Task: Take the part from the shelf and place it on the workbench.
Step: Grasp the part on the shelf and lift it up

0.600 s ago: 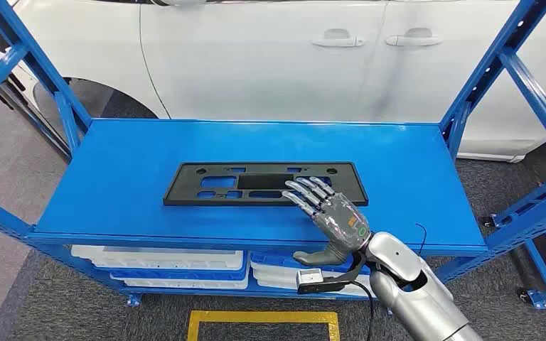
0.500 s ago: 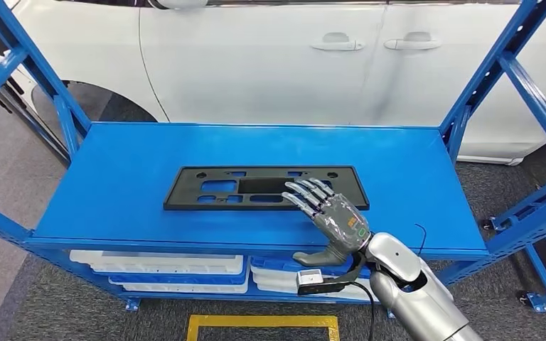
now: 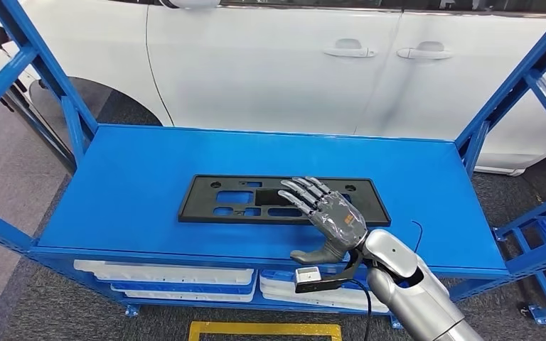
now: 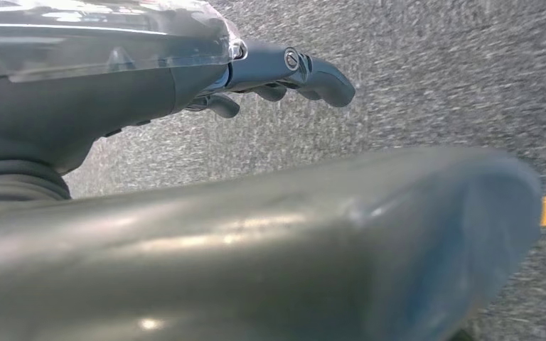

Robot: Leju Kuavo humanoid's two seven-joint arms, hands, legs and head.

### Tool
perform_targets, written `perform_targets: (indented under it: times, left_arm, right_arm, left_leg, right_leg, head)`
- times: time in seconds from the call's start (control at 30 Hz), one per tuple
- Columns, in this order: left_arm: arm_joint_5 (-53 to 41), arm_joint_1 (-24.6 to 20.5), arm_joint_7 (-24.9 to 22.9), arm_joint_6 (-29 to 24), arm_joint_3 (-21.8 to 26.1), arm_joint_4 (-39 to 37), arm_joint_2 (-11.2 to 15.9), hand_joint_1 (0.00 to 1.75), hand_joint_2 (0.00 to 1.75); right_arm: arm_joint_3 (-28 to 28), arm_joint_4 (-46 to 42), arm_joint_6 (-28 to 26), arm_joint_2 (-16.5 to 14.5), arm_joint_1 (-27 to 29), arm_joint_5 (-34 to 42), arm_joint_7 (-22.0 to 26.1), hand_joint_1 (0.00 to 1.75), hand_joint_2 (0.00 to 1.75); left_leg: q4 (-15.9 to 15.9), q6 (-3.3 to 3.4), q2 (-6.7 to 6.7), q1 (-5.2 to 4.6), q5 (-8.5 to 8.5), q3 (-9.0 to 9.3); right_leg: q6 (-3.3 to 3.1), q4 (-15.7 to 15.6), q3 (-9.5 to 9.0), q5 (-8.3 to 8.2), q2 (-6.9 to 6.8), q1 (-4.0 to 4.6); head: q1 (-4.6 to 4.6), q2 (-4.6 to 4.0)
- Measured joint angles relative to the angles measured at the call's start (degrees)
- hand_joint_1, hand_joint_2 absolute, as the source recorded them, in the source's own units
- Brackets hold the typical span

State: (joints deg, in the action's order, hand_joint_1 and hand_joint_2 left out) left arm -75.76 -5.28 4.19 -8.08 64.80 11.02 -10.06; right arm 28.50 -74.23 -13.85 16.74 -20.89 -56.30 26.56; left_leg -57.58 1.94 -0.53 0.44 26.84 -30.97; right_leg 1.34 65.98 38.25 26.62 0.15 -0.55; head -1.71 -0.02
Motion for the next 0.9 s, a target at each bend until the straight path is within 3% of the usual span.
perform_targets:
  times: [0.07,0.1,0.2,0.27,0.37,0.43,0.67,0.77,0.83,0.87,0.9]
  left_arm:
    - [0.0,-0.1,0.5,0.1,0.0,0.0,-0.1,0.0,0.0]
    - [0.0,-0.1,0.7,0.2,0.0,0.0,-0.2,0.0,0.0]
    - [0.0,-0.1,0.9,0.3,0.0,0.0,-0.2,0.0,0.0]
    - [0.0,-0.2,0.9,0.3,0.0,0.0,-0.2,0.0,0.0]
    - [0.0,-0.1,1.0,0.3,0.0,0.0,-0.2,0.0,0.0]
    - [0.0,0.0,1.1,0.3,0.0,0.0,-0.2,0.0,0.0]
    - [0.0,0.0,1.1,0.3,0.0,0.0,-0.2,0.0,0.0]
    - [0.1,0.0,1.1,0.3,0.0,0.0,-0.2,0.0,0.0]
    - [0.2,0.0,1.2,0.3,0.0,0.0,-0.1,0.0,0.0]
    - [0.3,0.0,1.3,0.3,0.1,0.0,-0.1,0.0,0.0]
    - [0.4,0.0,1.5,0.3,0.1,-0.1,-0.1,0.0,0.0]
  right_arm:
    - [0.0,0.1,0.0,0.0,-0.2,0.0,0.0,0.0,0.0]
    - [0.0,0.2,0.0,0.0,-0.3,0.0,0.0,0.0,0.0]
    - [0.0,0.3,-0.1,0.0,-0.4,0.1,0.1,0.0,0.0]
    - [0.1,0.3,-0.3,0.0,-0.5,0.1,0.1,0.0,0.0]
    - [0.2,0.4,-0.3,0.0,-0.6,0.1,0.3,0.0,0.0]
    - [0.3,0.5,-0.3,0.0,-0.6,0.1,0.3,0.0,0.0]
    - [0.3,0.5,-0.3,0.0,-0.6,0.1,0.3,0.0,0.0]
    - [0.4,0.7,-0.3,0.0,-0.6,0.1,0.3,0.0,0.0]
    - [0.6,0.9,-0.3,0.0,-0.7,0.1,0.4,0.0,0.0]
    - [0.7,1.0,-0.3,0.0,-0.9,0.1,0.4,0.0,0.0]
    - [0.7,1.1,-0.4,-0.1,-1.1,0.1,0.5,0.0,0.0]
  left_leg:
    - [0.0,-0.42,-0.05,-0.15,0.63,0.56]
    - [0.0,-0.71,-0.04,-0.15,0.84,0.6]
    - [0.0,-1.69,0.16,-0.12,1.36,0.88]
    - [-2.8,-2.28,0.22,-0.12,3.1,-0.18]
    - [-13.3,-3.0,0.22,0.28,7.46,-5.75]
    - [-16.8,-3.23,0.23,0.37,8.45,-7.82]
    - [-17.2,-3.26,0.23,0.38,8.44,-8.12]
    - [-16.5,-3.42,0.24,0.48,6.8,-8.42]
    - [-9.6,-3.45,0.28,0.67,2.16,-5.89]
    - [-5.7,-3.06,0.25,0.63,0.32,-4.37]
    - [-2.0,-2.29,0.24,0.63,-1.31,-2.87]
  right_leg:
    - [-0.77,-6.5,-2.44,-2.93,-0.09,0.42]
    - [-1.06,-7.8,-2.92,-3.05,-0.1,0.66]
    - [-1.66,-8.8,-3.58,-2.72,0.01,0.62]
    - [-2.16,-9.8,-4.49,-2.76,-0.1,0.2]
    - [-2.6,-10.0,-5.03,-2.39,-0.27,0.19]
    - [-2.65,-9.9,-5.09,-2.26,-0.27,0.21]
    - [-2.64,-9.9,-5.11,-2.22,-0.26,0.21]
    - [-2.51,-9.8,-5.27,-2.01,-0.19,0.17]
    - [-2.17,-9.3,-5.56,-1.45,-0.13,0.09]
    - [-1.72,-9.0,-5.58,-1.15,-0.1,0.16]
    - [-0.99,-6.1,-4.33,0.63,-0.08,0.1]
  head:
    - [-0.01,-0.01]
    - [-0.01,-0.01]
    - [0.0,-0.01]
    - [-0.01,0.0]
    - [-0.02,0.0]
    - [-0.02,-0.01]
    - [-0.02,-0.01]
    - [-0.02,-0.01]
    - [-0.02,0.0]
    - [-0.02,0.0]
    - [-0.01,0.0]
